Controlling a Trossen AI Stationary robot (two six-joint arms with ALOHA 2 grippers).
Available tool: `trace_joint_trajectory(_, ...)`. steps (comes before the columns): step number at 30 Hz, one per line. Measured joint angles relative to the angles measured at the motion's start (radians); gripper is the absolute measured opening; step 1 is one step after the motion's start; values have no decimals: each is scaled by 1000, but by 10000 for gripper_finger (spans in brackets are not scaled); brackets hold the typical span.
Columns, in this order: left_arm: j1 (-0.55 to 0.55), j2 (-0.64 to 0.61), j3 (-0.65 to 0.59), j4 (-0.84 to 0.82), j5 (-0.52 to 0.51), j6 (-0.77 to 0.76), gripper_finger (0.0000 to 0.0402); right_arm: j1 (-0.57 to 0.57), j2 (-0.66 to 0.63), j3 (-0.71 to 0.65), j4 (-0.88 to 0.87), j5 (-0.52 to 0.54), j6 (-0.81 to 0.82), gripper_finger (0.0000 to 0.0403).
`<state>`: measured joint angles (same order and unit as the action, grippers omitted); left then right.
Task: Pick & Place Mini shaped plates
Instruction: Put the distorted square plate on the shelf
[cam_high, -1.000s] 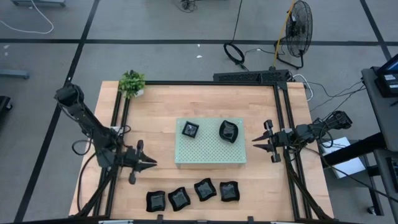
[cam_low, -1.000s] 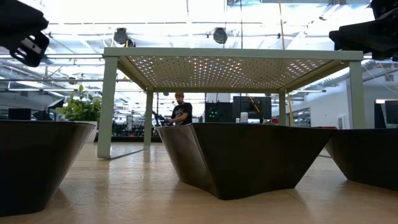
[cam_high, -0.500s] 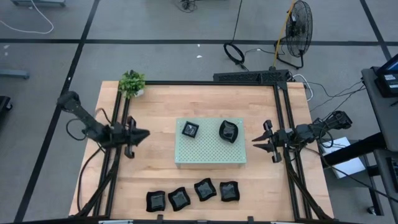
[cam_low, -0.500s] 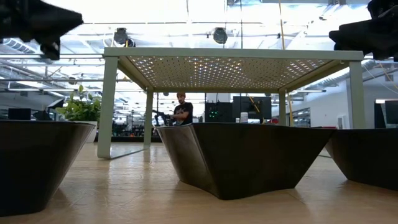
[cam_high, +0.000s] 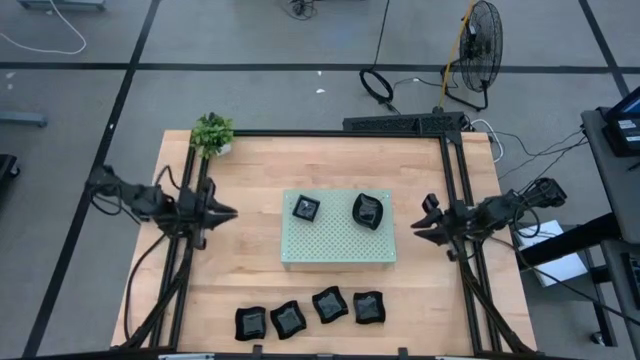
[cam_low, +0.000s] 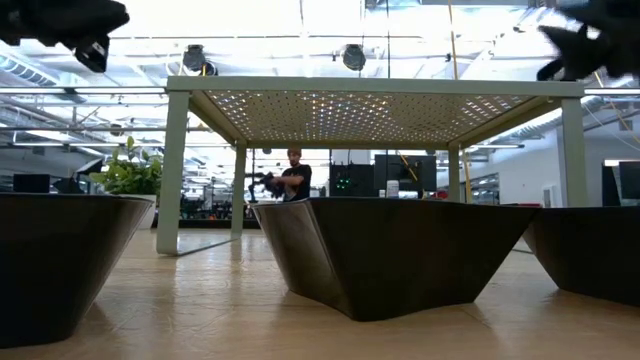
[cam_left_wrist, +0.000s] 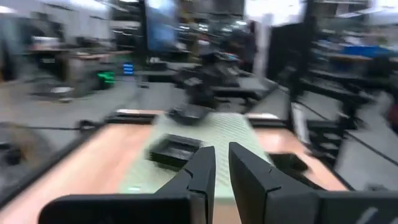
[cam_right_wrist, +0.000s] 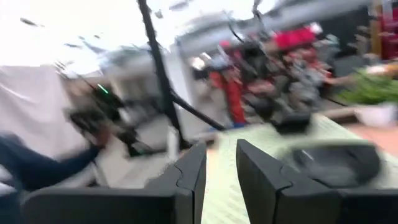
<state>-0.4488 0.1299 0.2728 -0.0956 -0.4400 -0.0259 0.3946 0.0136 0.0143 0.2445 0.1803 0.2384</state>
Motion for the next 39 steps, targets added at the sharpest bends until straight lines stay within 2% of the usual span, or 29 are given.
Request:
trace_joint_trajectory(2,18,0,-24,-6,47,-7,51,0,11,0,118,-53,19,76)
trace_joint_trajectory(5,37,0,-98,-1,43,-22,51,0,56,0,337,-179,11,81)
trace_joint_trajectory(10,57,1,-230,143,64,-27,51,24,245,35,549,-364,-48,101)
trace_joint_trajectory(13,57,2,-256,153,74,-26,51,87,442,103,574,-352,-121,115)
trace_joint_trajectory(15,57,15,-256,157,76,-40,51,130,590,210,581,-300,-156,128)
trace_joint_trajectory(17,57,19,-256,158,71,-31,51,158,720,355,462,-269,-159,143)
trace_joint_trajectory(20,57,22,-256,162,31,33,51,186,899,622,18,-158,-115,166)
trace_joint_trajectory(23,57,22,-256,162,21,43,51,202,1069,877,-385,19,11,179)
trace_joint_trajectory(26,57,22,-256,162,21,28,51,206,1224,1056,-632,55,158,177)
trace_joint_trajectory(29,57,22,-256,163,21,15,51,220,1370,1162,-707,30,272,169)
trace_joint_trajectory(33,57,22,-256,165,21,17,51,244,1522,1252,-702,-83,332,160)
trace_joint_trajectory(35,57,22,-256,165,20,17,51,254,1578,1267,-732,-113,356,158)
trace_joint_trajectory(39,57,22,-256,166,20,18,51,258,1626,1271,-844,-96,421,159)
